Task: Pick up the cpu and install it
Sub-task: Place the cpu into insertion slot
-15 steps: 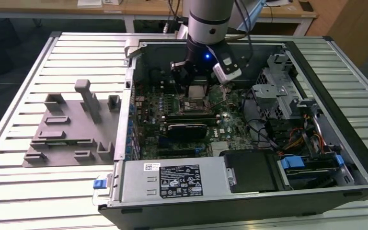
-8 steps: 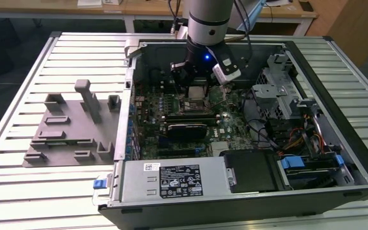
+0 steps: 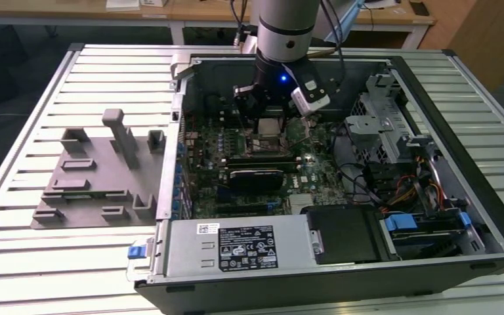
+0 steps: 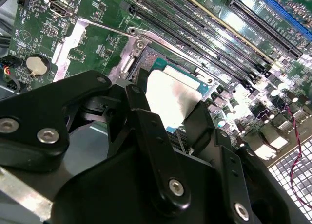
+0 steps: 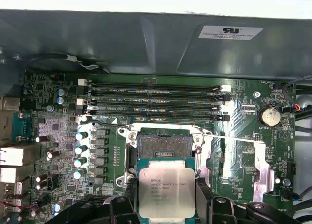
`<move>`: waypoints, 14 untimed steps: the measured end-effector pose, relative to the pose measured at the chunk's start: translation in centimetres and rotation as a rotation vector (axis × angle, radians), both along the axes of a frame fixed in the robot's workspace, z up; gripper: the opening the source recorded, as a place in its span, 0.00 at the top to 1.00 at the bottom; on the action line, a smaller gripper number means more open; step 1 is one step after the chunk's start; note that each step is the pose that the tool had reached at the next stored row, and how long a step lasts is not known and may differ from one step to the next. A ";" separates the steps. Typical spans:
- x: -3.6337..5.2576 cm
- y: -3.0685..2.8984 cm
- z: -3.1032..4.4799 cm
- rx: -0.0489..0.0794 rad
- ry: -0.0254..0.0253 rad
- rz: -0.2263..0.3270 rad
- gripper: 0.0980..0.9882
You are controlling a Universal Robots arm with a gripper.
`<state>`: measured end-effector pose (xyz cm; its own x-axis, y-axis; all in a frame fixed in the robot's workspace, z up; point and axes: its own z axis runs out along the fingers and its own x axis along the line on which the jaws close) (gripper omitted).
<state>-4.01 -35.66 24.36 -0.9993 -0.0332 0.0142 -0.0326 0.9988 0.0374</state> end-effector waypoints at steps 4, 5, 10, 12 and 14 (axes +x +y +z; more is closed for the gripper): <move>0.00 0.00 0.00 0.000 0.0000 0.000 0.50; 0.00 0.00 -0.01 0.000 -0.0001 0.000 0.50; 0.00 0.00 -0.01 0.000 -0.0001 -0.013 0.50; 0.00 0.01 -0.02 0.000 -0.0001 -0.048 0.50; 0.00 0.00 -0.02 0.000 -0.0001 -0.086 0.50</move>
